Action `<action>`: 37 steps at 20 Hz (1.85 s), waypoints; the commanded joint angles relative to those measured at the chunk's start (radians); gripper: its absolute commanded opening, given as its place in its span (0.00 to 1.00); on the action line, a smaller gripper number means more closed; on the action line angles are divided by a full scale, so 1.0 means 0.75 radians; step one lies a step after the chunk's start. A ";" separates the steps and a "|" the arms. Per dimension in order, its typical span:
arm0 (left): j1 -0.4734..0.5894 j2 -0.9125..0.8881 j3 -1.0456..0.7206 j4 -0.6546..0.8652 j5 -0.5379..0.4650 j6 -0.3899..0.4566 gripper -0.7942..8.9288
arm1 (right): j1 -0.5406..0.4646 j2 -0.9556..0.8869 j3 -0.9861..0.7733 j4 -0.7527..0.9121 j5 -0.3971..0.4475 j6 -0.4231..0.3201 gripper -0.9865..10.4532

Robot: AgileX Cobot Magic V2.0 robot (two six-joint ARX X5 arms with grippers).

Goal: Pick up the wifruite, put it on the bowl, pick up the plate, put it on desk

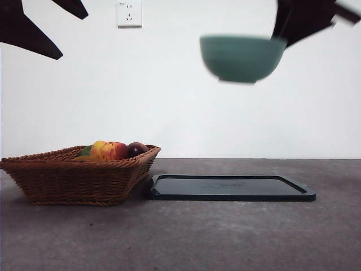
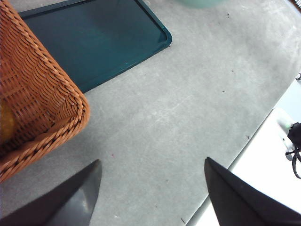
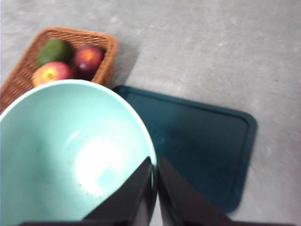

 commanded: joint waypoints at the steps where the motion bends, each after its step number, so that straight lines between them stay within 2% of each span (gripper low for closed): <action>1: -0.006 0.009 0.014 0.013 0.007 0.021 0.44 | 0.041 -0.099 0.027 -0.101 -0.002 -0.039 0.10; 7: -0.006 0.009 0.014 0.012 0.007 0.020 0.44 | 0.145 -0.336 -0.111 -0.197 0.019 -0.031 0.10; 13: -0.006 0.009 0.014 0.012 0.007 0.020 0.44 | 0.225 -0.410 -0.403 -0.114 0.017 0.046 0.10; 16: -0.006 0.009 0.014 0.012 0.007 0.020 0.44 | 0.282 -0.404 -0.528 0.014 0.018 0.092 0.10; 18: -0.006 0.009 0.014 0.012 0.007 0.020 0.44 | 0.309 -0.378 -0.592 0.079 0.034 0.126 0.10; 23: -0.006 0.009 0.014 0.012 0.007 0.020 0.44 | 0.365 -0.224 -0.643 0.189 0.088 0.136 0.10; 27: -0.006 0.009 0.014 0.012 0.007 0.020 0.44 | 0.407 -0.081 -0.643 0.298 0.089 0.138 0.10; 31: -0.006 0.009 0.014 0.011 0.007 0.020 0.44 | 0.427 0.018 -0.643 0.303 0.148 0.137 0.10; 37: -0.006 0.009 0.014 0.012 0.007 0.021 0.44 | 0.432 0.066 -0.643 0.342 0.146 0.136 0.10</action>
